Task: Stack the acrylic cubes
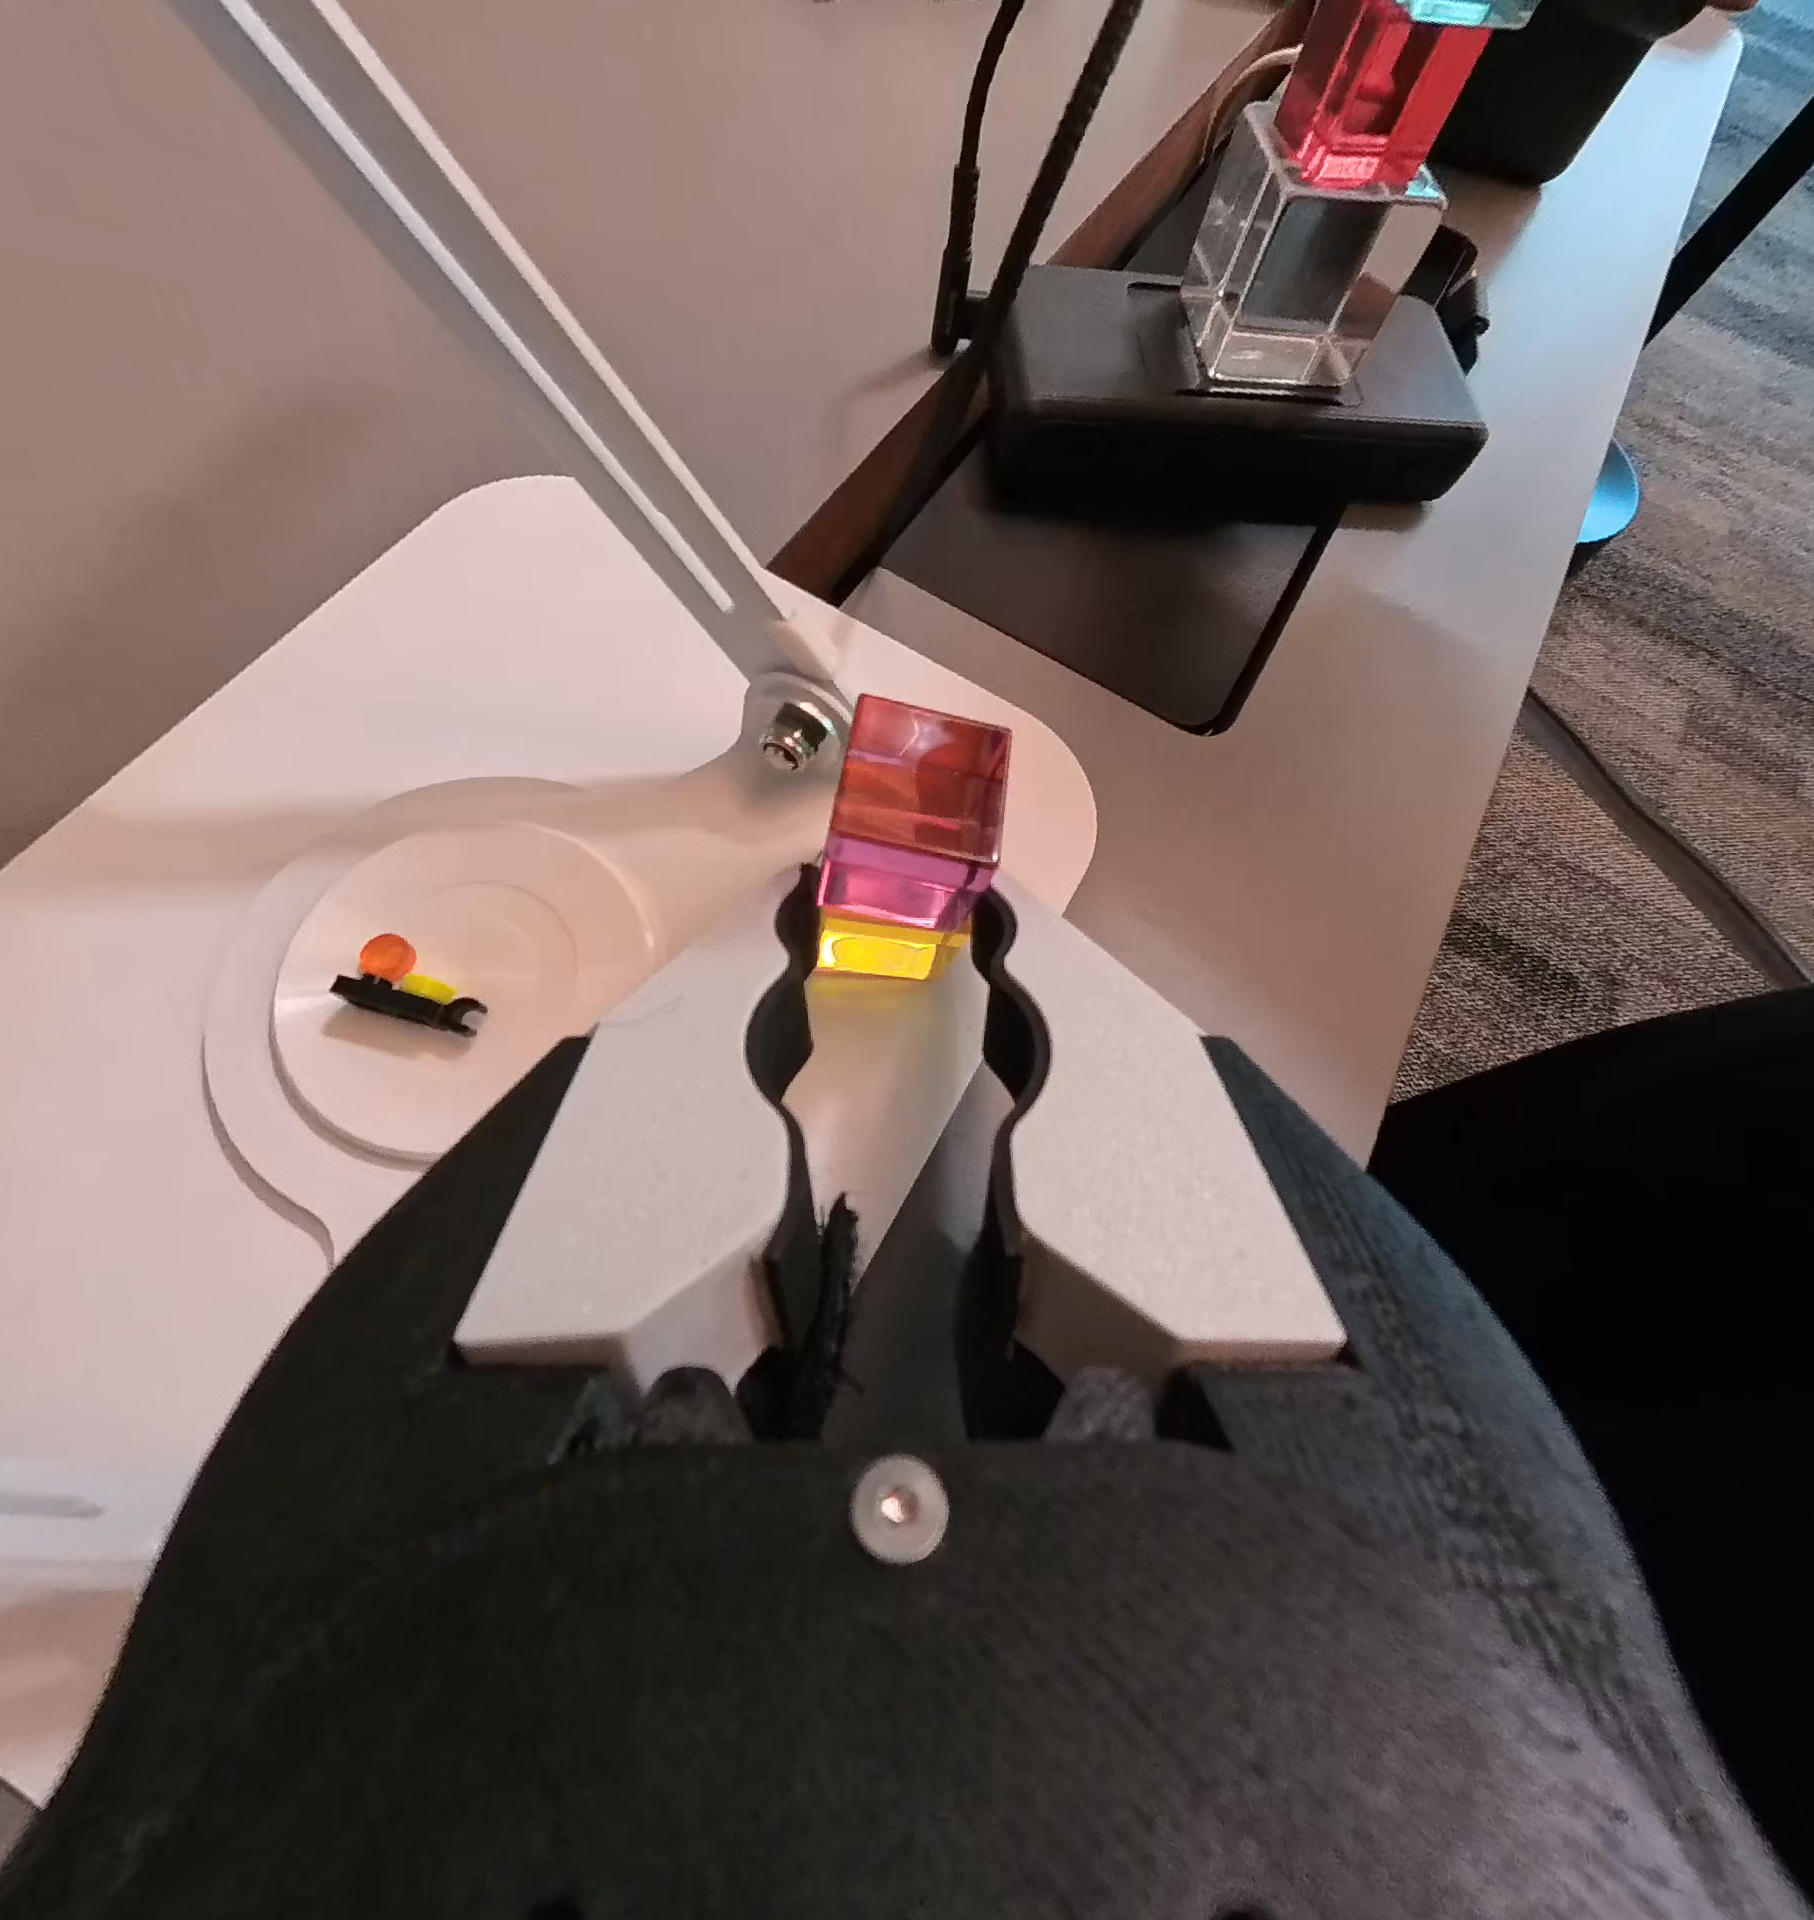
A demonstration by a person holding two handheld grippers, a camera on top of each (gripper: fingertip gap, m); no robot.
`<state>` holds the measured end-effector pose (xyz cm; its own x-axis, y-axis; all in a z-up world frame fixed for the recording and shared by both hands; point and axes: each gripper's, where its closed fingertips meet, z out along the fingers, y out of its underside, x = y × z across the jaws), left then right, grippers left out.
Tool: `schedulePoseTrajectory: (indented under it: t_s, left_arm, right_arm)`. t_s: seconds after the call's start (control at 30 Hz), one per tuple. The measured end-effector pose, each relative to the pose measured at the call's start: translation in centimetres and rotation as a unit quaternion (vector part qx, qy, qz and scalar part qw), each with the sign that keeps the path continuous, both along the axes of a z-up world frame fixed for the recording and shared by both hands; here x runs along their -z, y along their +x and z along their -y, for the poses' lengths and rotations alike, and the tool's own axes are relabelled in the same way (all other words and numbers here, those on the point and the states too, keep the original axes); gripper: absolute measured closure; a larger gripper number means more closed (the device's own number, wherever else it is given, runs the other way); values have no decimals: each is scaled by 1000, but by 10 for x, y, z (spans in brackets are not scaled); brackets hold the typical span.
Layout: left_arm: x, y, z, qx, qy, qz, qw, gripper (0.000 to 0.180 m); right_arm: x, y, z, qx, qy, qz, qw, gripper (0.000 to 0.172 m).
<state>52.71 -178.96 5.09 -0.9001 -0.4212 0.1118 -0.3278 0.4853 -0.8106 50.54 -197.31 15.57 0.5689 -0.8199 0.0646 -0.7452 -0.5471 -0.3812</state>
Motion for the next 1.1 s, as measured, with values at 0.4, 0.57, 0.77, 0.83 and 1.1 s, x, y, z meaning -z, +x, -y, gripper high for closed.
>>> schedulePoseTrajectory:
  t_s: [0.4, 0.57, 0.77, 0.83, 1.1]
  left_arm:
    - [0, 0, -1, -8, 1, 1, 1000, 152]
    - [0, -2, -2, -14, 1, 4, 1000, 152]
    - [-1, -2, -2, -19, 5, 12, 1000, 152]
    - [0, -2, -2, -20, 7, 13, 1000, 152]
    - [3, -2, -2, -21, 21, 20, 999, 152]
  right_arm:
    - [8, 6, -165, -43, 159, 59, 985, 141]
    - [60, 17, -190, -14, 128, 34, 991, 128]
    - [75, 18, -197, -11, 124, 30, 992, 133]
    - [77, 19, -198, -9, 127, 27, 992, 135]
    - [71, 17, -194, -27, 125, 32, 991, 145]
